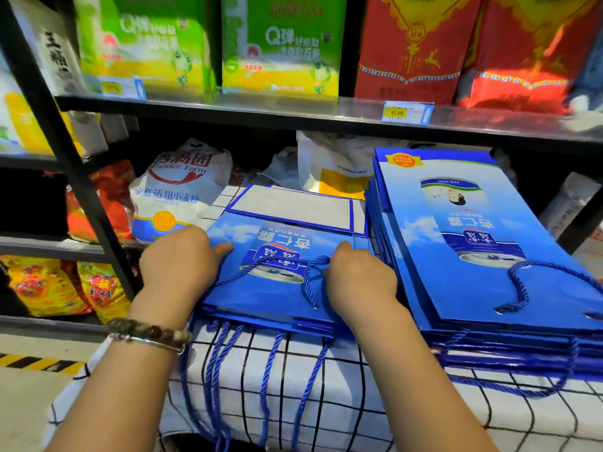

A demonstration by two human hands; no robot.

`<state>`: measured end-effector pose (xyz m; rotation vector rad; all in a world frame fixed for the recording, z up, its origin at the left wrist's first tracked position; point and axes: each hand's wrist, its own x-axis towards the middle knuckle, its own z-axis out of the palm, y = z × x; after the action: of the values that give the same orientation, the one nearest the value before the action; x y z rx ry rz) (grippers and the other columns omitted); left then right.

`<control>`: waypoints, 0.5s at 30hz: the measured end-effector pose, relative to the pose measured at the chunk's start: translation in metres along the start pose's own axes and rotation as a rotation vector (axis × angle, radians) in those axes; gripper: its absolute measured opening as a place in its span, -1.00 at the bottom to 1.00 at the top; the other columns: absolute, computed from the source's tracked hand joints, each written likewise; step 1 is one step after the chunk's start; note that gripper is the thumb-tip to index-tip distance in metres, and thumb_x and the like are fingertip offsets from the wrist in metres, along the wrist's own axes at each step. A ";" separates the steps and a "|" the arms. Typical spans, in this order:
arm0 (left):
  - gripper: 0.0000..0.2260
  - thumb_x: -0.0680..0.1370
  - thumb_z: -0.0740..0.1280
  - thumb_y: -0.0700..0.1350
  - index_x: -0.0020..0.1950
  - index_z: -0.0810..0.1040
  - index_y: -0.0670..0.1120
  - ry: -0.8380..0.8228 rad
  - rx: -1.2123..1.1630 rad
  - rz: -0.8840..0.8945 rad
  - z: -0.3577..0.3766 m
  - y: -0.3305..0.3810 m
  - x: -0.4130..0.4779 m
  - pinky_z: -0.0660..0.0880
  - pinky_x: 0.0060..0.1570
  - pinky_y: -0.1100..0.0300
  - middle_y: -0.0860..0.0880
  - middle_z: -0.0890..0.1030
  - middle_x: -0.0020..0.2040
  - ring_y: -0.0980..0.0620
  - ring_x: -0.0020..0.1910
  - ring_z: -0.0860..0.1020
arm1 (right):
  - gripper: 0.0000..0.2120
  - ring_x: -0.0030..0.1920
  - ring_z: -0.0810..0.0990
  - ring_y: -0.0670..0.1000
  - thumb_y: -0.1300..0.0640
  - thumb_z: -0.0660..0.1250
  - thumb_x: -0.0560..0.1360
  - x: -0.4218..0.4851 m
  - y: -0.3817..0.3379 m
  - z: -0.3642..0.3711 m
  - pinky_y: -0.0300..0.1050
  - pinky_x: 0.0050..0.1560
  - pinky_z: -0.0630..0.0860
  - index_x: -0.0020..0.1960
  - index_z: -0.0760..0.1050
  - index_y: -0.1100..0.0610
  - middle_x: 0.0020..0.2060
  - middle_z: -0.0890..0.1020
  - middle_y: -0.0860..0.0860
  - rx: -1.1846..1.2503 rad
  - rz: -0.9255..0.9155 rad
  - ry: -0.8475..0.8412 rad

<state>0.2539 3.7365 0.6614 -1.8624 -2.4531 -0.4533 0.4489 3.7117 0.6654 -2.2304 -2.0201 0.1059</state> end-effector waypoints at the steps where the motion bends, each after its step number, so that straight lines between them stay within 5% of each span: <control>1: -0.55 0.51 0.22 0.20 -0.04 0.44 -0.23 0.031 -0.068 -0.018 0.001 -0.005 0.000 0.31 -0.24 0.09 -0.28 0.58 -0.03 -0.26 -0.03 0.54 | -0.60 0.16 0.48 0.20 0.13 0.24 0.54 0.002 -0.001 0.000 -0.04 -0.11 0.39 0.31 0.21 0.23 0.19 0.46 0.20 0.058 0.019 0.030; 5: -0.54 0.47 0.28 0.20 -0.06 0.47 -0.24 0.059 -0.378 -0.074 -0.006 -0.024 0.003 0.33 -0.27 0.06 -0.25 0.59 -0.13 -0.26 -0.11 0.53 | -0.53 0.13 0.49 0.21 0.08 0.26 0.54 0.002 0.000 -0.009 -0.04 -0.07 0.41 0.34 0.18 0.21 0.19 0.43 0.19 0.389 0.031 0.139; 8: -0.62 0.40 0.35 0.23 -0.31 0.48 -0.09 0.144 -0.476 -0.020 -0.034 -0.028 0.000 0.36 -0.34 0.06 -0.16 0.55 -0.32 -0.18 -0.28 0.49 | -0.57 0.20 0.42 0.15 0.09 0.24 0.54 -0.001 0.004 -0.035 -0.09 0.00 0.33 0.36 0.24 0.16 0.25 0.40 0.12 0.539 -0.042 0.270; 12: -0.56 0.27 0.24 0.32 -0.43 0.51 -0.07 0.256 -0.563 0.082 -0.072 -0.010 -0.002 0.53 -0.26 -0.07 -0.16 0.57 -0.38 -0.22 -0.30 0.56 | -0.81 0.03 0.45 0.14 0.15 0.31 0.48 0.001 0.028 -0.094 -0.14 -0.18 0.19 0.08 0.44 0.09 0.01 0.51 0.09 0.554 -0.187 0.479; 15: -0.57 0.33 0.30 0.29 -0.38 0.58 -0.09 0.241 -0.614 0.197 -0.087 0.030 -0.003 0.55 -0.23 -0.07 -0.14 0.60 -0.40 -0.16 -0.33 0.60 | -0.67 0.06 0.50 0.02 0.16 0.35 0.40 0.000 0.069 -0.133 -0.14 -0.05 0.31 0.15 0.51 0.17 0.03 0.59 0.04 0.471 -0.230 0.557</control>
<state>0.2696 3.7198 0.7506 -2.0461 -2.0847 -1.4493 0.5355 3.6982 0.7873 -1.5193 -1.7036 -0.0552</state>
